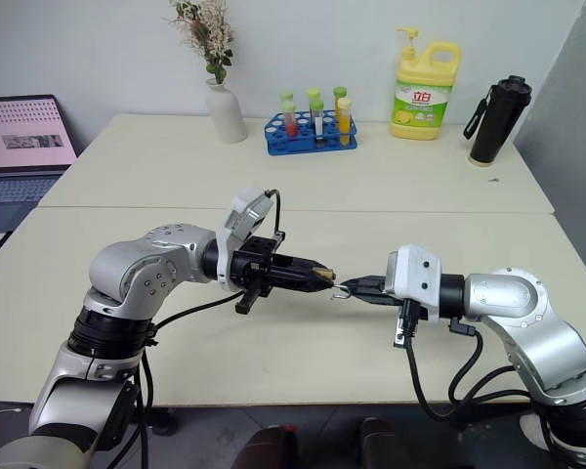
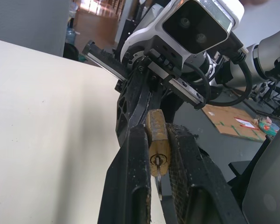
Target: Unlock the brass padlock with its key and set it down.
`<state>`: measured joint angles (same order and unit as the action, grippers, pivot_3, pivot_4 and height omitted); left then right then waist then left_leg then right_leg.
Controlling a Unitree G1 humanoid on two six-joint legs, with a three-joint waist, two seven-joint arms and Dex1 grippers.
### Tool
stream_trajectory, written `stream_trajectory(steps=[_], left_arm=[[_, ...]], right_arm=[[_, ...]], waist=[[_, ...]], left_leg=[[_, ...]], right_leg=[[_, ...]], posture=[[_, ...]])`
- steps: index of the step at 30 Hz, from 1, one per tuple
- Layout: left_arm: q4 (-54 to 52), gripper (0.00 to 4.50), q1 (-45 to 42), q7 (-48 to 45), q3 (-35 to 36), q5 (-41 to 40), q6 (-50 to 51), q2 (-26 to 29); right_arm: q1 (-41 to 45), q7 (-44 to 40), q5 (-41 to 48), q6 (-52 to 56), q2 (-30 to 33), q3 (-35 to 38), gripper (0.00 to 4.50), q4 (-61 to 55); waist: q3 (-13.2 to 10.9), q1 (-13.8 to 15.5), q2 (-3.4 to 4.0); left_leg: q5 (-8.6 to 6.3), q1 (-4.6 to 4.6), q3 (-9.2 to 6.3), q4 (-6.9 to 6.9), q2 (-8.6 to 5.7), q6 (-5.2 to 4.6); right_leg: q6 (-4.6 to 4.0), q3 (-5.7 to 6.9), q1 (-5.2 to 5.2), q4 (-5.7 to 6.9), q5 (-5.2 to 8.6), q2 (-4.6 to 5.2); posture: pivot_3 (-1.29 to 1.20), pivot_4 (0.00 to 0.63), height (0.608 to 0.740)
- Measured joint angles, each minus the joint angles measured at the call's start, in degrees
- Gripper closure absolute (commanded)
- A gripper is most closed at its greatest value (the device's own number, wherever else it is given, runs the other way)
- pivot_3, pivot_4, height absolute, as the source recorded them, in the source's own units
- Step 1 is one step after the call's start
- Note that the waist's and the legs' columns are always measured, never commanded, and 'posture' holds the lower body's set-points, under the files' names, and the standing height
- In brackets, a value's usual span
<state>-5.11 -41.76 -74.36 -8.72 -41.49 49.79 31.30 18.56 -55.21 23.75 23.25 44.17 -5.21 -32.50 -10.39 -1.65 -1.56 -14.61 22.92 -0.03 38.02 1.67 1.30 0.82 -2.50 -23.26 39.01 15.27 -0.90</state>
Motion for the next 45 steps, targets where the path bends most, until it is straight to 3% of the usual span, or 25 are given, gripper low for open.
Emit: stream_trajectory(steps=[7,12,17,23,39,45], left_arm=[[0.01,4.28,0.42,1.03,-0.01,0.10,-0.06,-0.07],[0.47,4.28,4.61,3.61,-0.26,1.20,0.20,-0.10],[1.43,4.28,8.46,7.94,-2.36,3.91,0.15,-2.72],[5.89,4.28,11.07,13.86,-3.21,5.36,1.03,-9.05],[14.57,4.28,9.36,16.53,-5.55,11.54,-1.57,-13.61],[16.59,2.35,8.41,16.60,-5.55,13.68,-3.22,-13.97]], right_arm=[[-2.48,-0.03,-0.27,0.19,1.87,0.00,4.50,-0.38],[-10.46,-0.02,-0.47,0.98,4.99,2.81,4.50,0.11],[-17.13,0.41,0.83,1.90,5.66,6.70,2.85,-1.64],[-20.07,3.42,1.81,2.92,2.00,5.11,0.73,-4.92],[-17.58,4.48,-1.18,1.15,0.47,3.39,0.69,-3.00],[-17.54,4.84,-1.77,1.16,0.40,3.37,0.69,-2.96]], waist=[[0.00,0.00,0.00],[0.00,0.01,-0.01],[0.00,0.04,-0.02],[-0.01,0.00,-0.03],[0.00,0.03,-0.03],[0.00,0.04,-0.03]], left_leg=[[0.00,0.00,0.01,0.00,-0.01,0.00],[0.00,0.00,0.01,-0.02,0.00,0.00],[0.00,-0.01,0.00,-0.01,0.00,0.00],[0.00,-0.01,0.00,0.02,-0.01,0.00],[0.00,-0.03,0.01,0.01,-0.04,0.00],[0.00,-0.02,0.00,0.01,-0.04,0.00]], right_leg=[[0.00,-0.01,0.00,0.00,0.00,0.01],[0.00,-0.02,0.01,-0.02,0.00,0.02],[0.01,-0.02,0.01,-0.01,0.00,0.01],[0.03,-0.02,0.02,0.01,-0.01,0.00],[0.03,-0.01,0.02,0.00,-0.01,-0.01],[0.03,-0.01,0.02,0.00,-0.01,-0.01]], posture=[[0.00,0.150,0.740],[0.00,0.150,0.740],[0.00,0.150,0.740],[0.00,0.150,0.740],[0.00,0.150,0.740],[0.00,0.150,0.740]])
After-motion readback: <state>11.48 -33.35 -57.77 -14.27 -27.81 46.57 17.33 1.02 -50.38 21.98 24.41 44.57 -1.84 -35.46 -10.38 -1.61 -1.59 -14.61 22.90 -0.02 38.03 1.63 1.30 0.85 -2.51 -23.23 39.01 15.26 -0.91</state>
